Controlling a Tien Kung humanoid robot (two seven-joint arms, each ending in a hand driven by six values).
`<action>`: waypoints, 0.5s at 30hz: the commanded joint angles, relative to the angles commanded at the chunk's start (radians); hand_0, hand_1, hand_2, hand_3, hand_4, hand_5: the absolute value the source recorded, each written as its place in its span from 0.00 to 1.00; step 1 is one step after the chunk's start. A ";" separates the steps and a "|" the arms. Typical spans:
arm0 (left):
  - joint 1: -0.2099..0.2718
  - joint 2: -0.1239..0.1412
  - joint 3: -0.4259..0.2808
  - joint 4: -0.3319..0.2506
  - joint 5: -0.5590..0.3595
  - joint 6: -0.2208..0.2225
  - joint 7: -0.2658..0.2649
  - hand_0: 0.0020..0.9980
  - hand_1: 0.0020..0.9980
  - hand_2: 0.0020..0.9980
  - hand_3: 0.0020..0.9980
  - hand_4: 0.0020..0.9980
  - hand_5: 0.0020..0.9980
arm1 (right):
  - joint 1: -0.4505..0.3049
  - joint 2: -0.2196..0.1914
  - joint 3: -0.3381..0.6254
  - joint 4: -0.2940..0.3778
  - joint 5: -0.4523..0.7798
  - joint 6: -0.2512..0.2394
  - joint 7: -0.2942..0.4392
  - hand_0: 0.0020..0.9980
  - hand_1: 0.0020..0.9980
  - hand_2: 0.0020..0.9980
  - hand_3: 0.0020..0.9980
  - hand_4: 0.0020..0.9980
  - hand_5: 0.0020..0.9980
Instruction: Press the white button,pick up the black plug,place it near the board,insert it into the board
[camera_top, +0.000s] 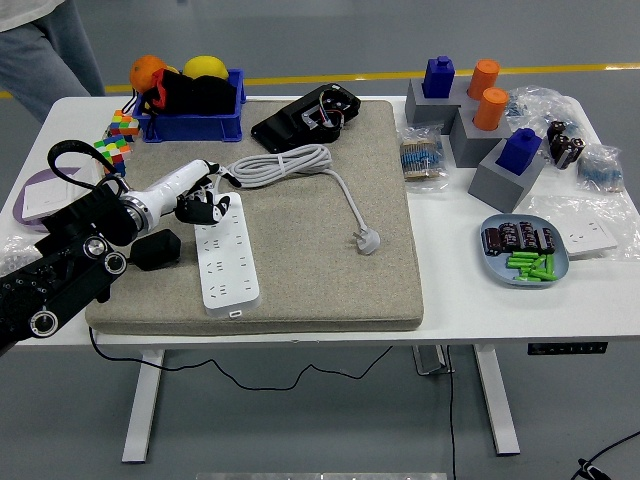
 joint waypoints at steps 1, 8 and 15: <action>-0.002 -0.001 0.004 0.005 -0.001 -0.003 0.002 0.02 0.03 0.12 0.68 0.00 0.00 | 0.000 0.000 0.000 0.000 0.001 0.000 0.000 0.71 0.60 0.54 0.69 0.75 0.52; 0.005 -0.002 -0.002 0.017 -0.021 -0.009 -0.001 0.02 0.02 0.12 0.66 0.00 0.00 | -0.004 0.000 -0.011 0.001 0.006 0.001 0.001 0.71 0.60 0.54 0.69 0.75 0.52; 0.015 0.003 -0.005 0.006 -0.013 -0.008 -0.012 0.01 0.02 0.11 0.63 0.00 0.00 | -0.006 0.000 -0.017 0.003 0.009 0.000 0.001 0.71 0.60 0.54 0.69 0.75 0.52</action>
